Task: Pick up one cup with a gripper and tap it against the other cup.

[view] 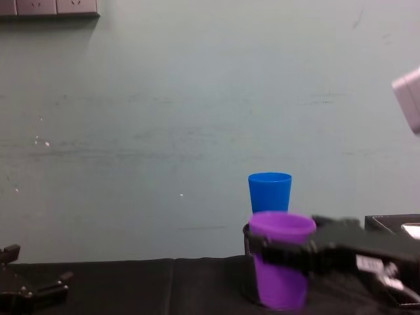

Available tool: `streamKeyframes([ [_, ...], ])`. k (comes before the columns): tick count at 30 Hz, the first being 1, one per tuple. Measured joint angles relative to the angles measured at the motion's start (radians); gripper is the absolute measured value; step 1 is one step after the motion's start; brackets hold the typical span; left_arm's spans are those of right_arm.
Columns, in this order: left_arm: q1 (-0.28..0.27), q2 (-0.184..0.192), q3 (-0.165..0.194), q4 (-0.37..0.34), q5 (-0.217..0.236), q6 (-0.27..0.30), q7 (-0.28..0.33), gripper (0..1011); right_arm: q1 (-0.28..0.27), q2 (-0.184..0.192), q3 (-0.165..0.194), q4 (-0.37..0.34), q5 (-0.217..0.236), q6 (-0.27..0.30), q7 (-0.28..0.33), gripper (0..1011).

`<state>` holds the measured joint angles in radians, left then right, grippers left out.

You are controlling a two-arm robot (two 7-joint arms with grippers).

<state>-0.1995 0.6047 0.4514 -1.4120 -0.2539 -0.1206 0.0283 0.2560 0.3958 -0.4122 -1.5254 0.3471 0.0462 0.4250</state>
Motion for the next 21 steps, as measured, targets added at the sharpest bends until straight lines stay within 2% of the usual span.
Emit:
streamKeyframes([
  [6,0.000,0.000,0.000,0.000,0.000,0.000,0.000,1000,-0.053,0.009,-0.004,0.014,-0.033,-0.062,-0.007,749],
  [8,0.000,0.000,0.000,0.000,0.000,0.000,0.000,1000,-0.072,0.005,-0.009,0.039,-0.059,-0.109,-0.008,749],
  [15,0.000,0.000,0.000,0.000,0.000,0.000,0.000,1000,-0.091,-0.019,-0.006,0.093,-0.094,-0.186,-0.012,749],
  [21,0.000,0.000,0.000,0.000,0.000,0.000,0.000,1000,-0.093,-0.037,0.003,0.128,-0.110,-0.213,-0.011,749],
])
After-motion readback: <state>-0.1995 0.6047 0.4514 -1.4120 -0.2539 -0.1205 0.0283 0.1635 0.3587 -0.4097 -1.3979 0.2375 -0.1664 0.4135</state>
